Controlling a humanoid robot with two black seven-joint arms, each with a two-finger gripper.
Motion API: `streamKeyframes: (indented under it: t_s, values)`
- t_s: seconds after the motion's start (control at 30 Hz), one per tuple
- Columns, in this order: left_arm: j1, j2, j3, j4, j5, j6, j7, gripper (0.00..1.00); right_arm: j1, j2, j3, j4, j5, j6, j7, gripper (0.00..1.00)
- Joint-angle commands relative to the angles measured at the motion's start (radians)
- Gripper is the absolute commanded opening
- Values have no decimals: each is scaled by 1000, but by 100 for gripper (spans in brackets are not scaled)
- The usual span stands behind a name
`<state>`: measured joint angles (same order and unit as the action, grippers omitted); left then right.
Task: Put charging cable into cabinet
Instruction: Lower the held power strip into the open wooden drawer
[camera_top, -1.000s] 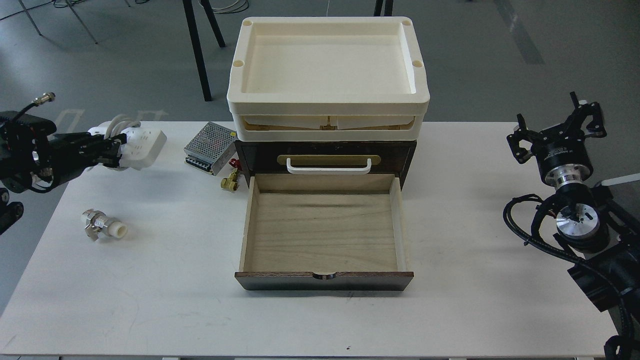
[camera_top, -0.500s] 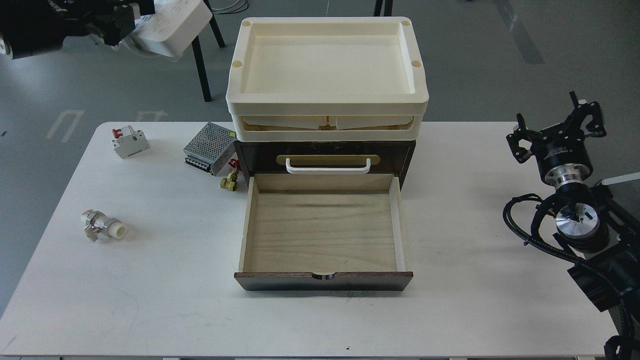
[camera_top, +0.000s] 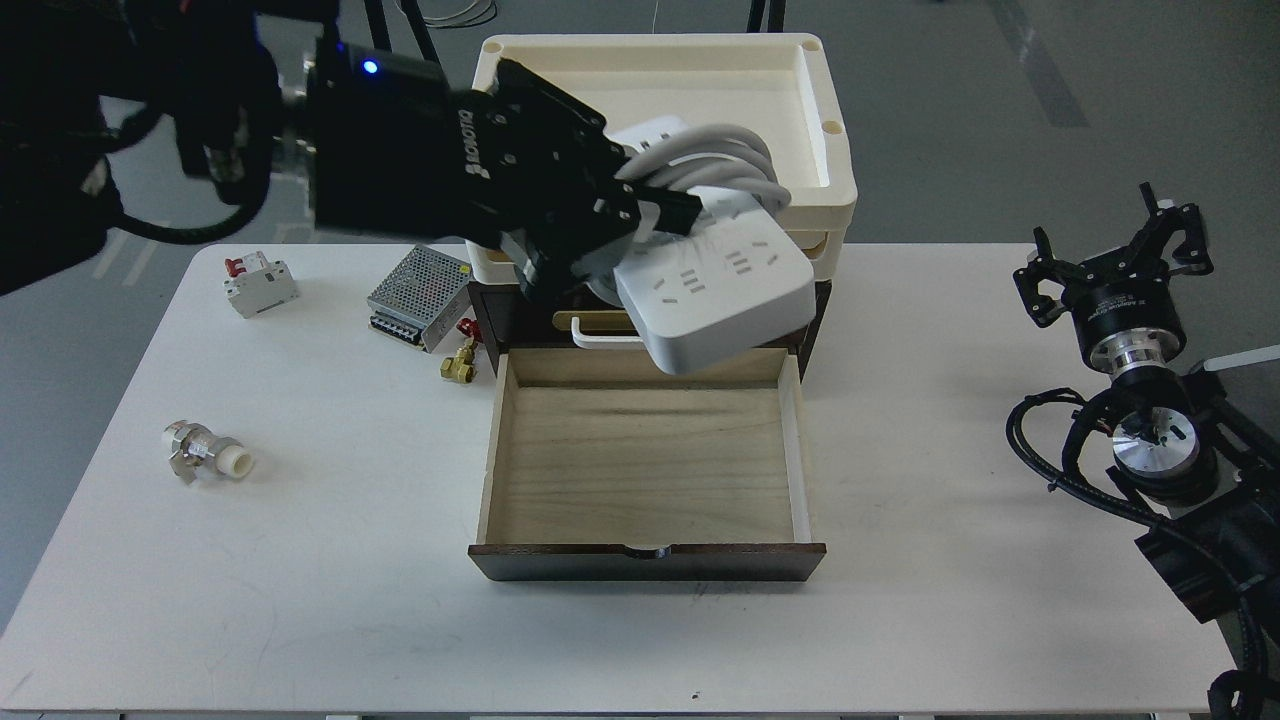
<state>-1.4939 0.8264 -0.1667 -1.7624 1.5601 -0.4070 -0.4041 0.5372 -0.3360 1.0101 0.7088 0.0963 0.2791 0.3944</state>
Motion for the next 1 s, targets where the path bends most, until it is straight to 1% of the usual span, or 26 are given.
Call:
streamKeyframes:
  t_s: [0.0, 0.17, 0.27, 0.33, 0.47, 0.53, 0.67, 0.77, 0.83, 0.93, 0.97]
  values:
    - [98, -122, 6, 20, 73, -13, 2, 0, 0, 0, -1, 3, 0, 0, 0, 100]
    - [357, -243, 0, 84, 352, -27, 2, 0, 0, 0, -1, 1, -1, 0, 0, 100]
    - [461, -299, -8, 144, 438, -26, 4, 0, 0, 0, -1, 1, -1, 0, 0, 100]
    - [485, -325, -13, 188, 452, -26, 14, 0, 0, 0, -1, 0, -1, 0, 0, 100]
    - [491, -349, -48, 285, 451, -26, 40, 1, 0, 0, -1, 0, -1, 0, 0, 100]
    - [492, -365, -45, 340, 451, -26, 47, 1, 0, 0, -1, 0, -1, 0, 0, 100]
    - [530, -380, -51, 397, 454, -27, 62, 1, 0, 0, -1, 1, -1, 0, 0, 100]
    - [546, -397, -50, 435, 459, -27, 86, 2, 0, 0, -1, 1, -1, 0, 0, 100]
    - [558, -411, -48, 484, 460, -27, 100, 3, 0, 0, -1, 1, -1, 0, 0, 100]
    - [561, -438, -48, 575, 462, -27, 132, 4, 0, 0, -1, 1, -1, 0, 0, 100]
    - [561, -443, -47, 589, 460, -27, 133, 4, 0, 0, -1, 1, -1, 0, 0, 100]
